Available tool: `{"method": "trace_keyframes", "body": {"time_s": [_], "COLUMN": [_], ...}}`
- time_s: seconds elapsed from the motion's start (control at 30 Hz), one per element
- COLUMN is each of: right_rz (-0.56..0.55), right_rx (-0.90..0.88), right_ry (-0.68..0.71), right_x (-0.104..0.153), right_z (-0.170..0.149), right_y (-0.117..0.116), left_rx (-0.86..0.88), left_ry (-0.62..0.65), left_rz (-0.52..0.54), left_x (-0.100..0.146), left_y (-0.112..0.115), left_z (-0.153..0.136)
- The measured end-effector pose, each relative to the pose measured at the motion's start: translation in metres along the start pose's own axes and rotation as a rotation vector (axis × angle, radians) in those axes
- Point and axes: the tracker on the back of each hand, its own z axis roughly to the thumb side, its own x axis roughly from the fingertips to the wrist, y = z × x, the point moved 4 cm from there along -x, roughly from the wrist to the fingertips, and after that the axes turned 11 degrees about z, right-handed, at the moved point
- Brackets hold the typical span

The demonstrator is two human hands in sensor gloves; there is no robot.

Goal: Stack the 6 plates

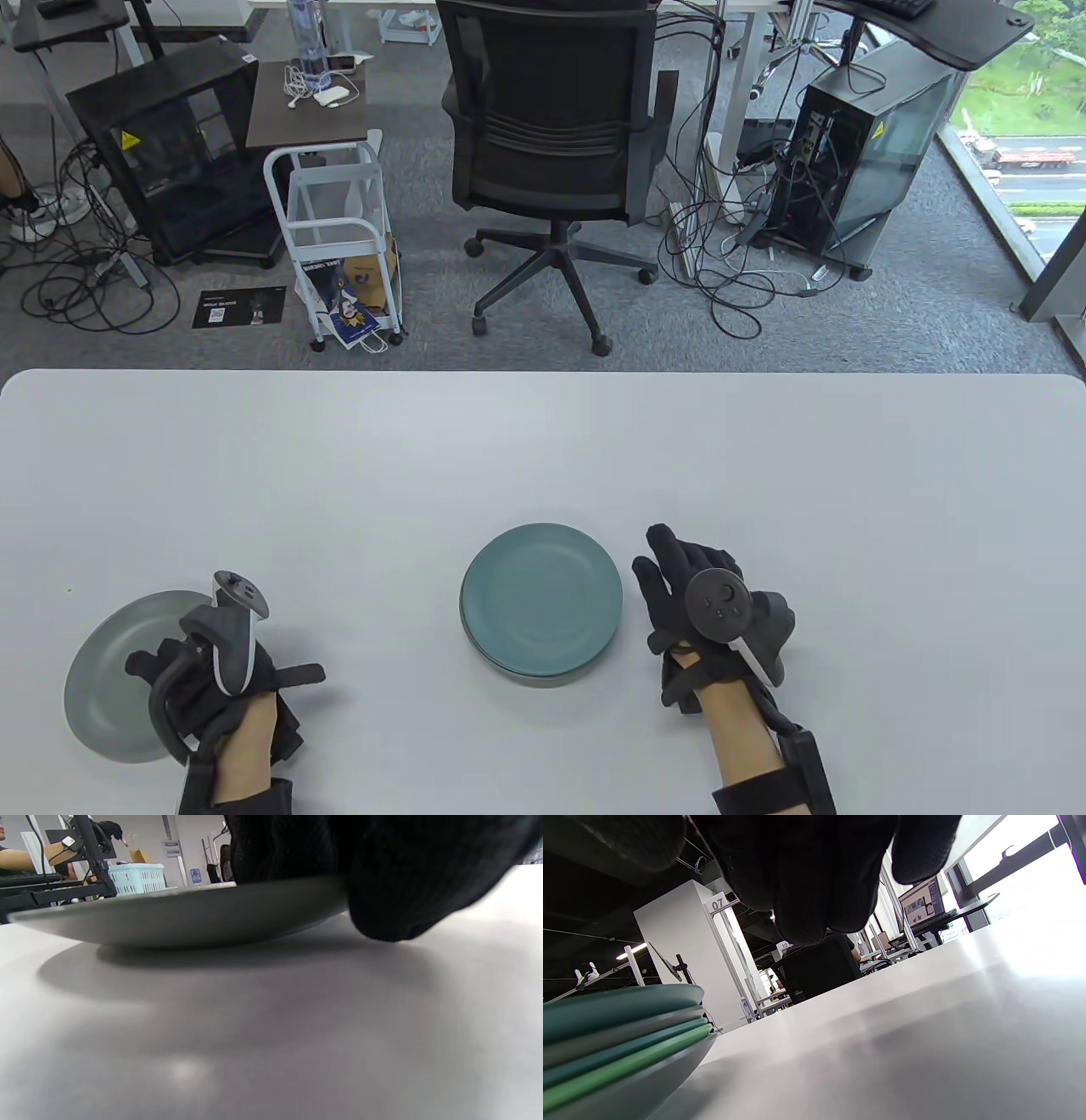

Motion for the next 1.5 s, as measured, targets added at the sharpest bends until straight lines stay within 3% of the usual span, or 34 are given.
{"method": "trace_keyframes", "body": {"time_s": [0.87, 1.5], "right_rz": [-0.019, -0.034], "right_rx": [0.054, 0.046], "right_ry": [-0.006, -0.034], "right_x": [0.000, -0.003], "right_z": [0.002, 0.003], "right_y": [0.000, 0.006], "left_rx": [0.146, 0.253], "left_ry": [0.148, 0.405], "left_rz": [0.285, 0.431], "left_x": [0.028, 0.085], "left_y": [-0.036, -0.083], "left_z": [0.017, 0.061]}}
